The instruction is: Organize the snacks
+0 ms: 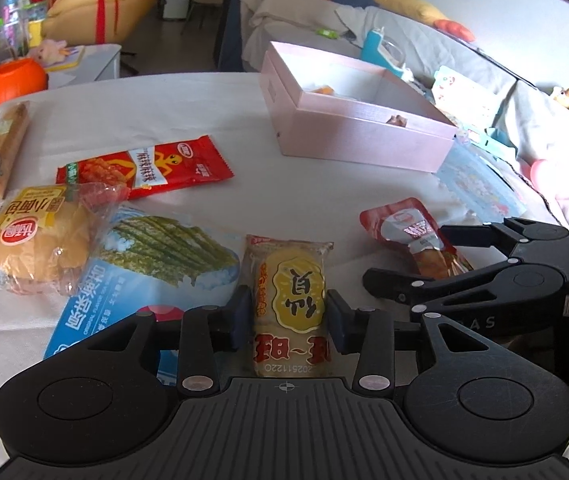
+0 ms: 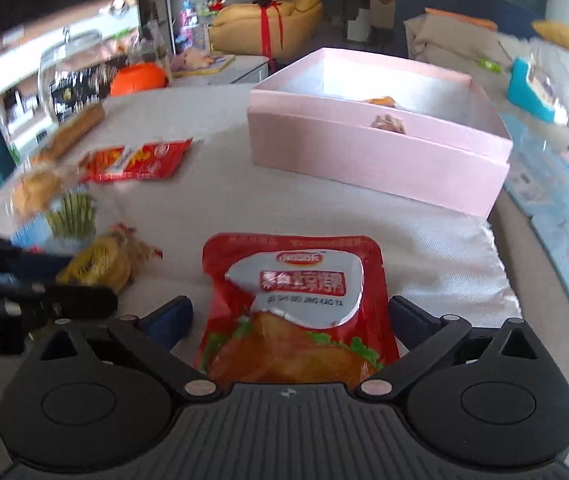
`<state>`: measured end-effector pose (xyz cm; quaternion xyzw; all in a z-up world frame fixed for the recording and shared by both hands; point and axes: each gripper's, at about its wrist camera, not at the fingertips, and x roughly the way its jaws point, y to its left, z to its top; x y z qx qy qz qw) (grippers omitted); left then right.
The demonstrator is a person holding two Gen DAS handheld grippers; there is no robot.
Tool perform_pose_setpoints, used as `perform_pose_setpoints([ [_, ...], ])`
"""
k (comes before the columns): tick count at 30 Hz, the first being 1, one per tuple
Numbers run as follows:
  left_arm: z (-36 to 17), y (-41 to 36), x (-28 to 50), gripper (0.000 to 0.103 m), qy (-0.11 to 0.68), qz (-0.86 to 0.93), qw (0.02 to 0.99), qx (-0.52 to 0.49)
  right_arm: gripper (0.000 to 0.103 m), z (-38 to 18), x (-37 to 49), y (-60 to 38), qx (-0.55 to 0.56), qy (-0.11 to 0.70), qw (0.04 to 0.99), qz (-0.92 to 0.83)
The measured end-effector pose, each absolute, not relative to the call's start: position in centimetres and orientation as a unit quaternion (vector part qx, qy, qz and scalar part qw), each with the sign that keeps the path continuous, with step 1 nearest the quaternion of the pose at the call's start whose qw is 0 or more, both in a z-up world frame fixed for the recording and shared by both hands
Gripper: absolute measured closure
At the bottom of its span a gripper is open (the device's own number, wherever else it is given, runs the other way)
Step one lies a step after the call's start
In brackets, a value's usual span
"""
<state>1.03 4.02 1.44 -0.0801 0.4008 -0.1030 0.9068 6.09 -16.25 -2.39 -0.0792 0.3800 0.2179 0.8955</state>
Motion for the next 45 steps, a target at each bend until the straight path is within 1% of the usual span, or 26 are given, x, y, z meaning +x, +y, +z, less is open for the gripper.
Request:
perform_pose_setpoints([
  [7,1.4,4.0,0.9,0.058,0.399,-0.106,0.907,-0.079,0.000,-2.1,6.7,-17.1,-0.060,0.382,0.890,0.240],
  [8,1.4,4.1,0.9,0.058,0.398,-0.107,0.908,-0.080,0.002,-2.1,6.7,-17.2,-0.059,0.381,0.892,0.236],
  [10,1.4,4.1,0.9,0.058,0.398,-0.108,0.907,-0.082,0.008,-2.0,6.6,-17.2,-0.061,0.379,0.896,0.224],
  [12,1.4,4.1,0.9,0.058,0.399,-0.108,0.907,-0.084,0.017,-1.8,6.6,-17.2,-0.063,0.379,0.896,0.222],
  [16,1.4,4.2,1.0,0.058,0.402,-0.107,0.905,-0.090,0.022,-1.1,7.3,-18.2,-0.028,0.393,0.888,0.235],
  [17,1.4,4.2,1.0,0.058,0.402,-0.106,0.905,-0.090,0.027,-0.8,7.4,-18.4,-0.018,0.392,0.888,0.239],
  [18,1.4,4.2,1.1,0.058,0.403,-0.106,0.904,-0.090,0.034,-0.4,7.4,-18.5,-0.012,0.389,0.889,0.242],
  [20,1.5,4.2,1.1,0.058,0.404,-0.106,0.904,-0.091,0.042,0.2,7.3,-18.5,-0.004,0.386,0.889,0.247],
  [21,1.5,4.3,1.1,0.058,0.404,-0.106,0.904,-0.090,0.044,0.4,7.3,-18.6,0.001,0.385,0.888,0.250],
  [23,1.5,4.2,1.1,0.058,0.404,-0.105,0.904,-0.090,0.056,0.5,7.5,-18.6,0.012,0.389,0.884,0.260],
  [29,1.4,3.7,1.4,0.058,0.409,-0.097,0.904,-0.081,0.055,0.3,7.4,-18.6,0.009,0.384,0.886,0.261],
  [31,1.5,3.5,1.5,0.058,0.413,-0.094,0.903,-0.076,0.051,0.0,7.3,-18.6,0.008,0.383,0.886,0.261],
  [33,1.6,3.4,1.6,0.058,0.417,-0.091,0.901,-0.074,0.040,-0.4,7.3,-18.6,0.009,0.388,0.885,0.259],
  [36,1.6,3.2,1.7,0.058,0.420,-0.089,0.900,-0.072,0.029,-1.2,7.3,-19.0,0.010,0.391,0.885,0.253],
  [38,1.6,3.2,1.7,0.057,0.420,-0.087,0.901,-0.071,0.024,-1.4,7.2,-19.1,0.005,0.389,0.887,0.247],
  [45,1.6,2.8,1.6,0.057,0.418,-0.082,0.903,-0.063,0.018,-1.8,6.9,-18.3,-0.022,0.379,0.892,0.246],
])
